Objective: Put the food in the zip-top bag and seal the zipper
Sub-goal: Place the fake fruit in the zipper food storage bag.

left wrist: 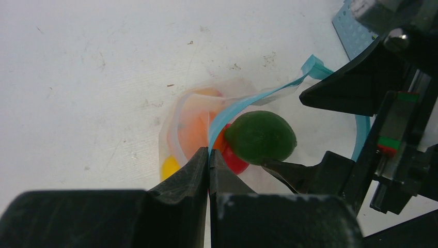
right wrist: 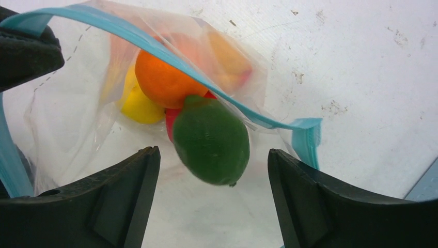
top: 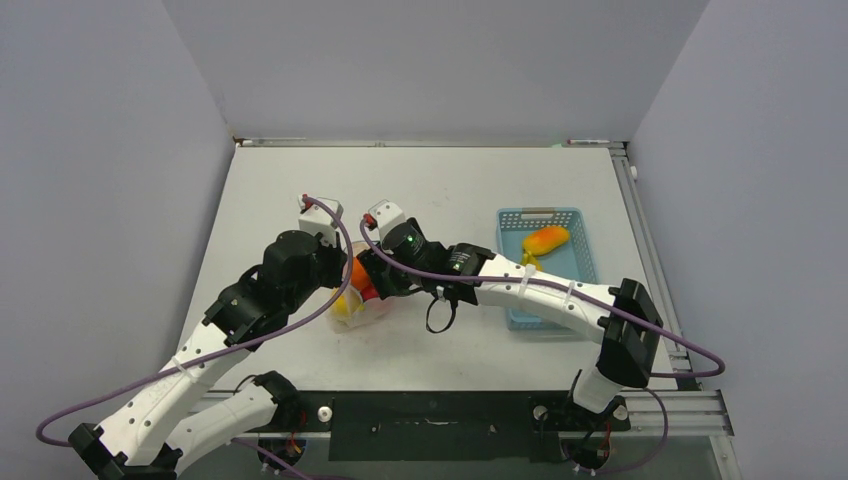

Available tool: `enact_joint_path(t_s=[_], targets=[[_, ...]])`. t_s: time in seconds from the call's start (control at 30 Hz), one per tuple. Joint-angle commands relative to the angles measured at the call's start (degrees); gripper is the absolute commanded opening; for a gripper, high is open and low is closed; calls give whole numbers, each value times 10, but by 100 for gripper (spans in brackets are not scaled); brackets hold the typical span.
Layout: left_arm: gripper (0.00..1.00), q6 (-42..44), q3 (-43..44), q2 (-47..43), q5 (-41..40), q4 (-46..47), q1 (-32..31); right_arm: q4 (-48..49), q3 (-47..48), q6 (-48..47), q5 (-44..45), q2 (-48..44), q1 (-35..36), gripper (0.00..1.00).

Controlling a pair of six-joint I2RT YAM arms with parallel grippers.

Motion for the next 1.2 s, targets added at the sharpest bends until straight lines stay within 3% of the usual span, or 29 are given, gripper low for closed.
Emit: enact_joint_path(t_s=[0.0, 0.3, 0.73, 1.17], targets=[[0, 4, 4, -10, 5, 29, 3, 6, 28, 11, 38, 3, 7, 81], [0, 4, 3, -9, 5, 30, 3, 14, 30, 14, 37, -7, 17, 84], [0, 3, 3, -7, 4, 30, 5, 61, 4, 21, 16, -93, 22, 85], [0, 3, 4, -18, 4, 29, 5, -22, -5, 36, 131, -189, 16, 87]])
